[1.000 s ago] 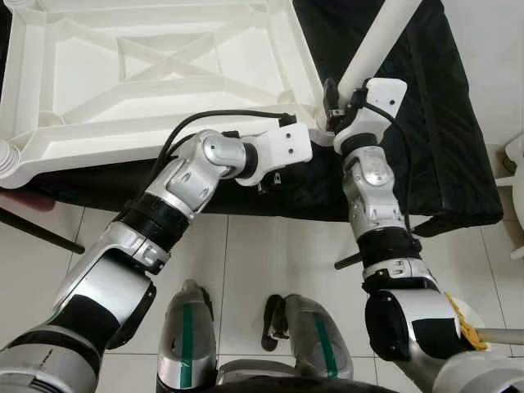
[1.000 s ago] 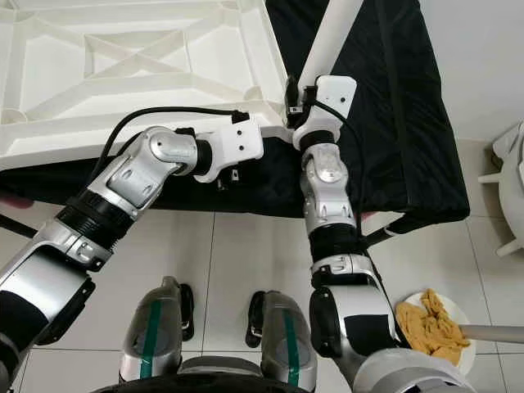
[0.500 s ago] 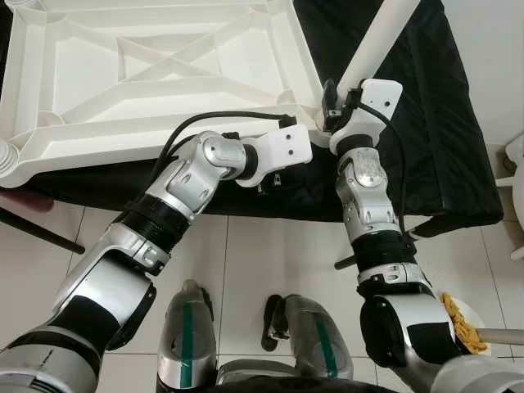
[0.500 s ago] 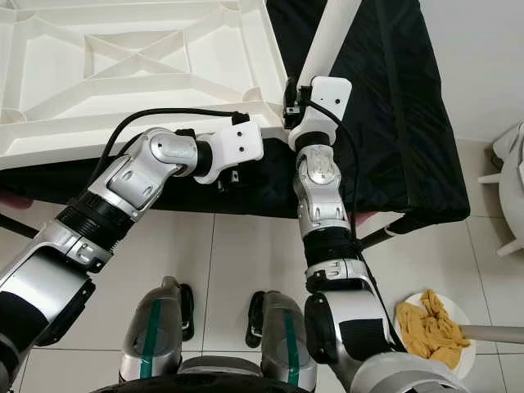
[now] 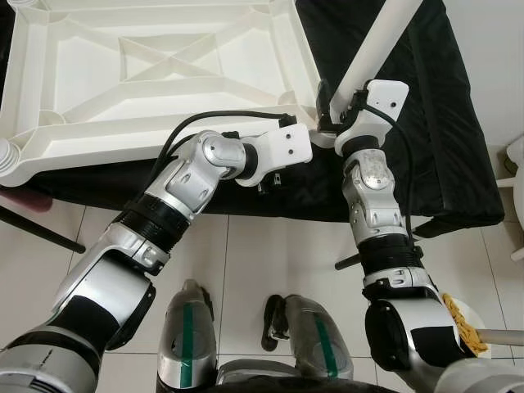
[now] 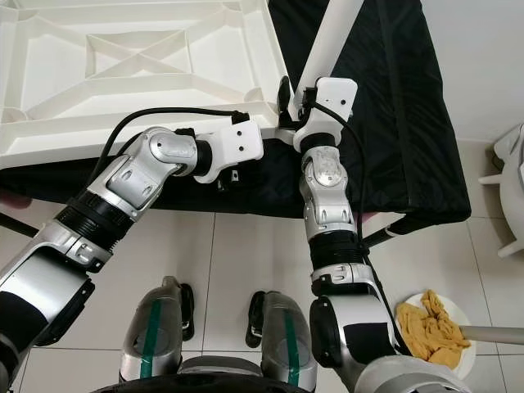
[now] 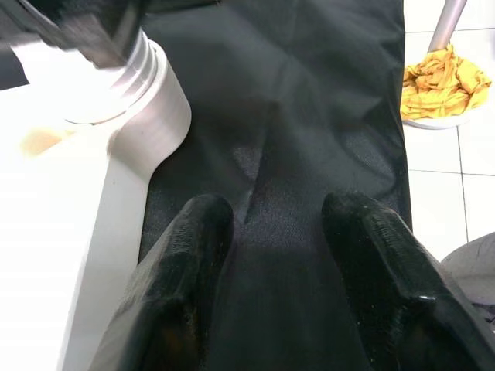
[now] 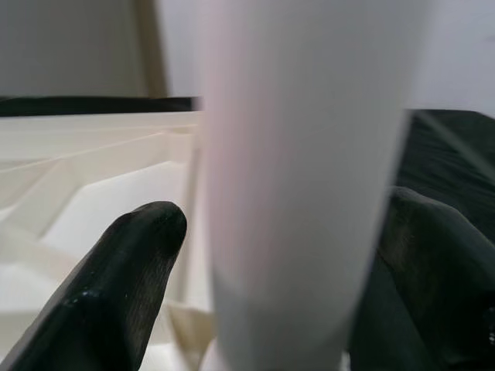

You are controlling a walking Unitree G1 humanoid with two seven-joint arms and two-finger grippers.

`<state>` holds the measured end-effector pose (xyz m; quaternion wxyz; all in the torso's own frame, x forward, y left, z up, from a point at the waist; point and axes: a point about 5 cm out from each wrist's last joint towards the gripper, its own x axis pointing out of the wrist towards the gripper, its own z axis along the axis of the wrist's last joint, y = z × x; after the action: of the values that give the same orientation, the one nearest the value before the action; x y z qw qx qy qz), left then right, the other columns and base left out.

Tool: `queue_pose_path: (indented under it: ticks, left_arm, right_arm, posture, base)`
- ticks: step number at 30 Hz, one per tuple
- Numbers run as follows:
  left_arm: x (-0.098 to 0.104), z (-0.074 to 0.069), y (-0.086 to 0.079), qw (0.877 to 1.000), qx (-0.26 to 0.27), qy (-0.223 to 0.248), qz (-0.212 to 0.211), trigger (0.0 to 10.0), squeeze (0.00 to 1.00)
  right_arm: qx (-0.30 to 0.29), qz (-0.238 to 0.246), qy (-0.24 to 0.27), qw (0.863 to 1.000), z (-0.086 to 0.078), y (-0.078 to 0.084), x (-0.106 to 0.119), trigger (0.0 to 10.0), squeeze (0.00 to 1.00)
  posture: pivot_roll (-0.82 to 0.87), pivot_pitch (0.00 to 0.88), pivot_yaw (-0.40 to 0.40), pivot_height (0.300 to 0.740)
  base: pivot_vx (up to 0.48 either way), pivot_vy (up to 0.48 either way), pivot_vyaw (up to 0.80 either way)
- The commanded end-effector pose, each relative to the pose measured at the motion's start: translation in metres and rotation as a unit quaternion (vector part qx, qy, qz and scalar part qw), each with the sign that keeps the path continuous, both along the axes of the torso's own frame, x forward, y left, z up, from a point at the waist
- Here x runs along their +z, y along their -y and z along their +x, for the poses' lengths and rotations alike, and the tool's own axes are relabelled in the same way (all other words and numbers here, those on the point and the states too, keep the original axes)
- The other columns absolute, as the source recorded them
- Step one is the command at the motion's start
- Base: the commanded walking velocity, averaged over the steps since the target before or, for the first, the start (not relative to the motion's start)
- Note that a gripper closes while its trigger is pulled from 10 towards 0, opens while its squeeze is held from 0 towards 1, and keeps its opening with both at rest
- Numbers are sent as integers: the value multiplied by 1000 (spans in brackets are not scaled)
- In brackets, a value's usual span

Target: Building children table

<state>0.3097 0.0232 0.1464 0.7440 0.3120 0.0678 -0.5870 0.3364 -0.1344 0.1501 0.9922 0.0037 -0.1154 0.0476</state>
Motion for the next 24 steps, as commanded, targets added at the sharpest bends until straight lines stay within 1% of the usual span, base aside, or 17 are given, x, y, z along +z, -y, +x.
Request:
queue_pose_path:
  ticks: [1,3,4,5,6,7,9,10,11,12,13,15,17,18,20,21,24]
  left_arm:
    - [0,-2,1,1000,-16,-8,2,10000,0]
    - [0,-2,1,1000,-16,-8,2,10000,0]
    - [0,-2,0,1000,-15,-7,2,10000,0]
    - [1,-1,0,1000,-15,-6,1,10000,0]
    - [1,-1,0,1000,-15,-6,1,10000,0]
    - [1,-1,0,1000,-15,-6,1,10000,0]
    - [1,-1,0,1000,-14,-5,2,10000,0]
    - [1,-1,0,1000,-14,-5,2,10000,0]
    - [1,-1,-1,1000,-14,-5,3,10000,0]
    - [1,-1,-1,1000,-14,-5,3,10000,0]
    - [1,-1,-2,1000,-14,-5,3,10000,0]
    - [1,-1,-2,1000,-14,-5,3,10000,0]
    - [1,-1,-1,1000,-14,-4,3,10000,0]
    - [1,-1,-1,1000,-14,-4,3,10000,0]
    - [3,0,1,1000,-15,-3,0,10000,0]
    - [3,0,1,1000,-15,-3,0,10000,0]
    - [5,0,2,1000,-17,-2,-1,10000,0]
  right_arm:
    - [24,-1,-9,1000,-1,3,-3,10000,184]
    - [24,-1,-9,1000,-1,3,-3,10000,184]
    - [43,0,-13,999,0,6,-3,10000,0]
    - [64,-1,-15,998,0,9,-3,10000,0]
    - [64,-1,-15,998,0,9,-3,10000,0]
    - [76,-1,-15,997,1,11,-3,10000,0]
    - [111,-4,-20,994,3,18,-2,10000,0]
    - [111,-4,-20,994,3,18,-2,10000,0]
    - [132,-9,-25,991,4,22,-2,10000,0]
    - [132,-9,-25,991,4,22,-2,10000,0]
    - [149,-13,-29,988,6,26,-2,10000,0]
    - [149,-13,-29,988,6,26,-2,10000,0]
    - [178,-31,-41,983,10,37,-3,10000,0]
    - [178,-31,-41,983,10,37,-3,10000,0]
    - [201,-43,-50,977,15,45,-2,10000,0]
    - [201,-43,-50,977,15,45,-2,10000,0]
    - [213,-60,-64,973,21,53,-1,10000,0]
  posture:
    - [34,38,-76,740]
    - [34,38,-76,740]
    - [34,37,-75,740]
    - [33,37,-74,740]
    - [33,37,-74,740]
    - [33,36,-74,740]
    - [33,36,-73,740]
    - [33,36,-73,740]
    - [33,35,-70,740]
    - [33,35,-70,740]
    - [33,35,-70,740]
    - [33,35,-70,740]
    - [39,37,-71,740]
    - [39,37,-71,740]
    - [38,37,-69,740]
    - [38,37,-69,740]
    - [42,35,-66,740]
  base:
    - [0,0,0]
    - [0,0,0]
    - [0,0,0]
    - [0,0,0]
    - [0,0,0]
    - [0,0,0]
    - [0,0,0]
    - [0,0,0]
    - [0,0,0]
    - [0,0,0]
    - [0,0,0]
    - [0,0,0]
    - [0,0,0]
    - [0,0,0]
    - [0,0,0]
    - [0,0,0]
    - [0,0,0]
